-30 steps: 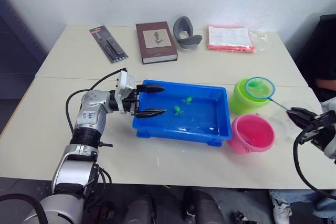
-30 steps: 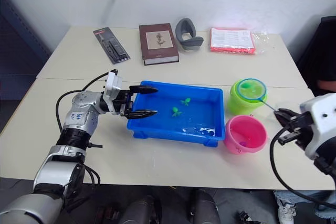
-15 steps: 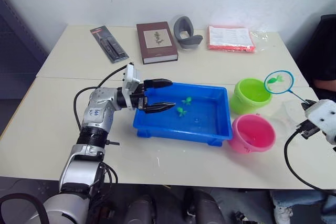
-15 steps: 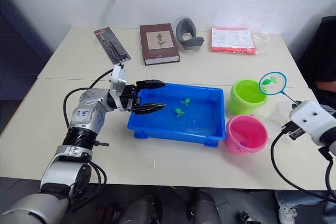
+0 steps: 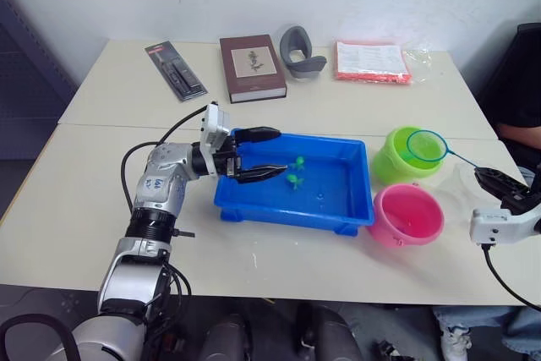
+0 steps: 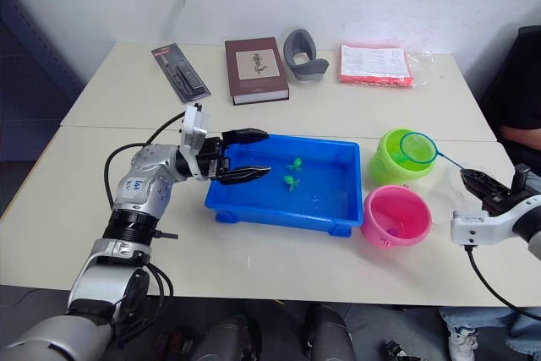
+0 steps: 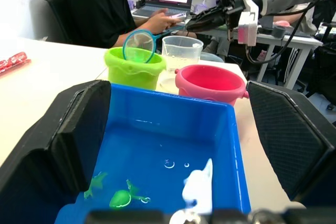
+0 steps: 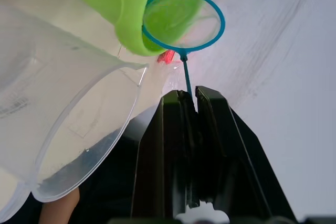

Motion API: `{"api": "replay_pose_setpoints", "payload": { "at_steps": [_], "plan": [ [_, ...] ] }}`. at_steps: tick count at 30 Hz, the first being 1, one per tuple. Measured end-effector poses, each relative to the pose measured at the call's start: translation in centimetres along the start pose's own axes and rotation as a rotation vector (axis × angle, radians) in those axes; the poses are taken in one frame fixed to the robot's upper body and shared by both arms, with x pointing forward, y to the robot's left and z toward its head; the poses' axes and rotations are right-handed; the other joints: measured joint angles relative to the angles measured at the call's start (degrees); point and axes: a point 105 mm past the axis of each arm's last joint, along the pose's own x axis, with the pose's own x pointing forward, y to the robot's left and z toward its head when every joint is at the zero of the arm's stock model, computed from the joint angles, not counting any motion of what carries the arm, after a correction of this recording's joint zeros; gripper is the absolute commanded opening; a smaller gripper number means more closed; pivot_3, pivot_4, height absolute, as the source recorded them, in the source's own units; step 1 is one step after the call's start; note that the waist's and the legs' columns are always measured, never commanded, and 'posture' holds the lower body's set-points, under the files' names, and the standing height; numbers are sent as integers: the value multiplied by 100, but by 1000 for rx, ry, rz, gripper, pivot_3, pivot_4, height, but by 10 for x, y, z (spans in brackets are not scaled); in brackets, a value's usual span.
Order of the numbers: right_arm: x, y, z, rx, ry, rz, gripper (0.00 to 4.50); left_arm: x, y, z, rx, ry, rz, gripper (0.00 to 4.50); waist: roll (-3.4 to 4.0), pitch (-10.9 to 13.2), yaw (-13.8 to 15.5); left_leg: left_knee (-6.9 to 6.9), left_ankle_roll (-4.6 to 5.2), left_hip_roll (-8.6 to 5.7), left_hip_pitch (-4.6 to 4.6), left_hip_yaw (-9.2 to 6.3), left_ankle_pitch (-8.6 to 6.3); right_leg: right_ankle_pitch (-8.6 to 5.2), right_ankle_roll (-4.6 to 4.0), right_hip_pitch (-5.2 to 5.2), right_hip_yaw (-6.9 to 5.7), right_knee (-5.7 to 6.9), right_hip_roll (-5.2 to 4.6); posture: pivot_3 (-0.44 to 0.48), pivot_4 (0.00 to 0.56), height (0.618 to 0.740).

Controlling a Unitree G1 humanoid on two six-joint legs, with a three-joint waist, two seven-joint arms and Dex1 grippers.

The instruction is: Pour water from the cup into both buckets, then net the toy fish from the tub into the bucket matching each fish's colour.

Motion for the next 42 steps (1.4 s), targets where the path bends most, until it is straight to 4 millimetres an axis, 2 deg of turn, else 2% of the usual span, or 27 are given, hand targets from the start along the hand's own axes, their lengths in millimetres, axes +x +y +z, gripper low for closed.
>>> {"api": "replay_pose_setpoints", "payload": {
  "at_steps": [7, 9, 12, 15, 18, 21, 24, 26, 30, 34, 36, 42],
  "plan": [
    [-3, -3, -14, -35, 27, -55, 0, 1, 0, 0, -1, -3, -2, 4440, 0, 0, -8, -3, -3, 4, 0, -1, 2, 0, 0, 0, 0, -4, 4, 0, 150, 740],
    [-2, -10, -14, 3, 30, -98, 0, 1, 0, 0, -1, -3, -2, 4440, 0, 0, -11, -3, -4, 5, 0, -1, 3, 0, 0, 0, -1, -6, 6, 0, 150, 740],
    [4, -34, -6, 143, 12, -207, 0, 0, 0, 0, 0, -2, 3, 4440, 0, 0, -12, -2, -4, 6, 1, -2, 3, 0, 0, 0, -1, -6, 8, 0, 150, 740],
    [10, -56, 12, 409, -65, -237, 0, -8, 3, 1, 15, 23, 17, 4440, 1, 0, -32, -2, -5, 17, 2, -4, 3, 0, -1, 2, -3, -9, 21, 0, 150, 740],
    [16, -75, 50, 708, -228, -170, 0, -32, 9, 4, 44, 80, 63, 4440, 1, 0, -56, 3, -9, 35, 3, -3, 1, 2, -3, 2, -9, -8, 39, 0, 150, 740],
    [22, -78, 76, 876, -299, -32, 0, -53, 13, 4, 62, 129, 95, 4440, 1, 0, -25, 8, -8, 33, 3, -3, 0, 2, -6, 2, -10, -4, 35, 0, 150, 740],
    [29, -69, 102, 895, -319, 133, 0, -75, 12, 0, 61, 179, 125, 4440, 1, 0, -4, 12, -3, 30, 0, -4, -3, 2, -10, 1, -9, -4, 29, 0, 150, 740],
    [35, -64, 108, 854, -304, 186, 0, -81, 11, -3, 50, 193, 132, 4440, 1, 0, 33, 19, 1, 19, -7, -15, -5, 2, -10, 1, -16, -1, 15, 0, 150, 740],
    [46, -52, 112, 636, -255, 269, 0, -81, 9, -4, 52, 196, 130, 4440, 1, 0, 22, 21, 17, -5, -13, -18, -6, 5, -4, 0, -19, -1, -11, 0, 150, 740],
    [56, -47, 118, 581, -254, 303, 0, -79, 5, -5, 58, 199, 122, 4440, 0, 0, -5, 19, 19, -9, -11, -15, -5, 8, 2, 0, -27, 0, -11, 0, 150, 740],
    [59, -44, 126, 589, -276, 334, 0, -79, 4, -6, 57, 200, 120, 4440, 0, 0, -9, 20, 18, -7, -10, -15, -4, 8, 2, 0, -32, 3, -9, 0, 150, 740],
    [70, -45, 155, 753, -367, 402, 0, -80, 3, -7, 50, 202, 131, 4440, 0, 0, -3, 22, 17, -8, -9, -13, -4, 8, 2, 0, -54, 7, -9, 0, 150, 740]
  ]
}}
